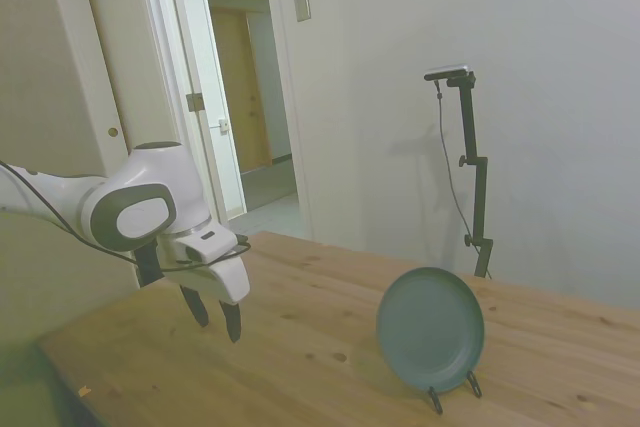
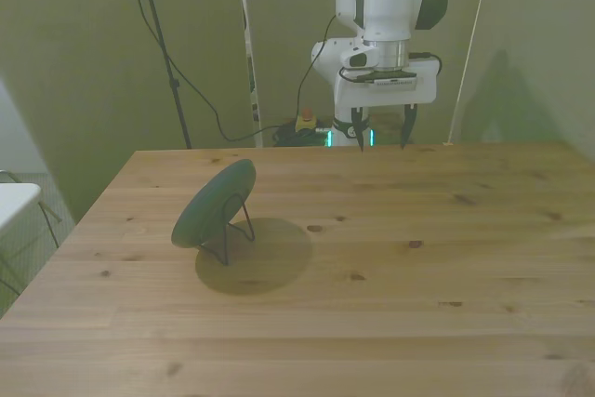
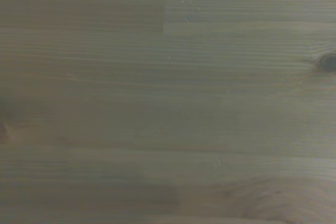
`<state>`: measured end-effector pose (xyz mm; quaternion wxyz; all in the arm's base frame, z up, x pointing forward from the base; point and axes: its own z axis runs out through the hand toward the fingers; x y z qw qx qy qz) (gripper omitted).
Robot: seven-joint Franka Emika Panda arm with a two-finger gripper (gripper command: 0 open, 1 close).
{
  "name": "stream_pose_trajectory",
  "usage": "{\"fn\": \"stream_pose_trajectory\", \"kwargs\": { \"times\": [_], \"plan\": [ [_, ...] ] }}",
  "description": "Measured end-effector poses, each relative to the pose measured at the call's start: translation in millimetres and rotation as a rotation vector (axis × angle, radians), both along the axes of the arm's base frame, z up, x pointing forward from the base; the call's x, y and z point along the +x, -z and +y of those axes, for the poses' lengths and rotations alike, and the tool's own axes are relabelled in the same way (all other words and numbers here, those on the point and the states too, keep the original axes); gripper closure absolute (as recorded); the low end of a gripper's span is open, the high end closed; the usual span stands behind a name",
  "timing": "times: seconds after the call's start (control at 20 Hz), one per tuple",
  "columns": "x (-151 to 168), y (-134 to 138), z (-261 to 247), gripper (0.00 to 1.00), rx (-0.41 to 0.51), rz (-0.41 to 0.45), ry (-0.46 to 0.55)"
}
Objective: Unload the plate
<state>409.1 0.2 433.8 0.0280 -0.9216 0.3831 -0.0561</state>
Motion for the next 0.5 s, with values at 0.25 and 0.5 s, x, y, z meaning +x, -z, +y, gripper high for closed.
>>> {"fn": "stream_pose_trajectory", "kwargs": {
  "times": [0.25, 0.5],
  "plan": [
    [2, -6, -19, 0.0, -0.012, -0.011, 0.069],
    [7, -51, -97, 0.0, -0.003, -0.045, 0.199]
  ]
}}
